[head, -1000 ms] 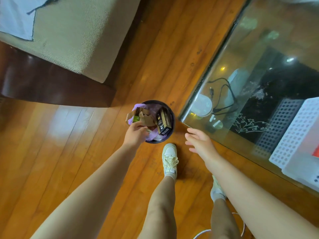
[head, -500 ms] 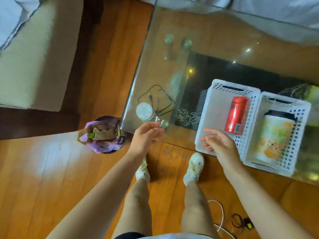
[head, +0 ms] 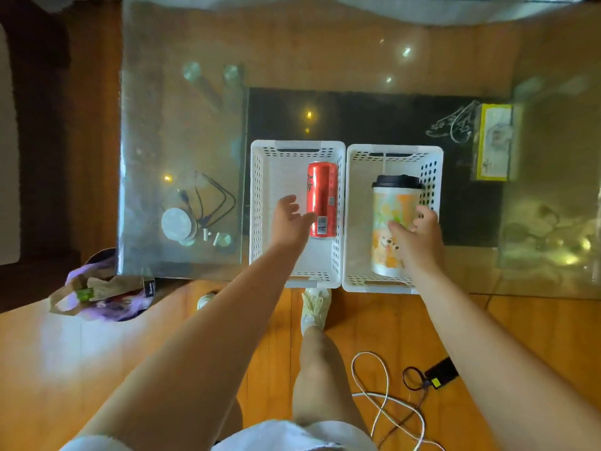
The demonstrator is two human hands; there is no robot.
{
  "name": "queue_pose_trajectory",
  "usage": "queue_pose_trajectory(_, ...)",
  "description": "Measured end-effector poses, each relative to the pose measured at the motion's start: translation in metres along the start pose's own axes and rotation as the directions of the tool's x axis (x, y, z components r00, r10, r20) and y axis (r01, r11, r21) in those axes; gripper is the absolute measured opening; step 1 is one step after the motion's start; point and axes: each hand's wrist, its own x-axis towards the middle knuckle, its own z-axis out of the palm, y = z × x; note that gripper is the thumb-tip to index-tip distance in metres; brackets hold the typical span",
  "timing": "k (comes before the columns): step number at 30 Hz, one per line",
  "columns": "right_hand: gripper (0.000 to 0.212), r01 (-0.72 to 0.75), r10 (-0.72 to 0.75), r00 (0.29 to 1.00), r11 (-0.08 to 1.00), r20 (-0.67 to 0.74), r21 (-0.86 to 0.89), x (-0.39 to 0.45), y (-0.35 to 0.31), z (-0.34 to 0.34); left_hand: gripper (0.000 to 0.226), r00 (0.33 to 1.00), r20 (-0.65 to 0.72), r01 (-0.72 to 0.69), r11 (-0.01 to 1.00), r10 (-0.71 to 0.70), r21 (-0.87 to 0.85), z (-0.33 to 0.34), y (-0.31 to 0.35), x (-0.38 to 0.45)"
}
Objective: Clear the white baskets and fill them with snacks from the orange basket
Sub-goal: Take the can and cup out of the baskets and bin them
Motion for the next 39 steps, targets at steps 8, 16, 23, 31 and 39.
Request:
queue_pose_trajectory(8, 0.092, 0.021, -0.034, 0.997, 0.987, -0.076, -0.157, 0.051, 0.017, 0.008, 0.07, 0.996, -0.083, 0.047, 0.995, -0.04, 0.086, 0.037, -0.003, 0.05)
queue_pose_trajectory(16, 0.094, 0.075, -0.077, 0.997, 0.99, -0.006, -0.117, 0.064, 0.024, 0.011, 0.057, 0.994, -0.106, 0.022, 0.972, 0.003, 0.233, 0.053, -0.008, 0.069)
queue_pose_trajectory(23, 0.094, -0.002, 0.002, 1.0, 1.0, -0.009, -0.022, 0.043, 0.03, 0.002, 0.06, 0.997, -0.078, 0.012, 0.989, 0.0, 0.15, 0.036, -0.011, 0.056)
queue_pose_trajectory(31, 0.091, 0.078, -0.072, 0.996, 0.987, -0.045, 0.141, -0.012, 0.012, 0.001, 0.067, 0.998, 0.039, -0.04, 0.991, 0.045, -0.129, -0.028, -0.017, 0.003)
queue_pose_trajectory(39, 0.087, 0.258, -0.281, 0.958, 0.932, 0.058, 0.254, -0.106, -0.039, 0.066, 0.045, 0.993, -0.018, -0.117, 0.937, 0.118, -0.329, -0.154, -0.065, -0.045)
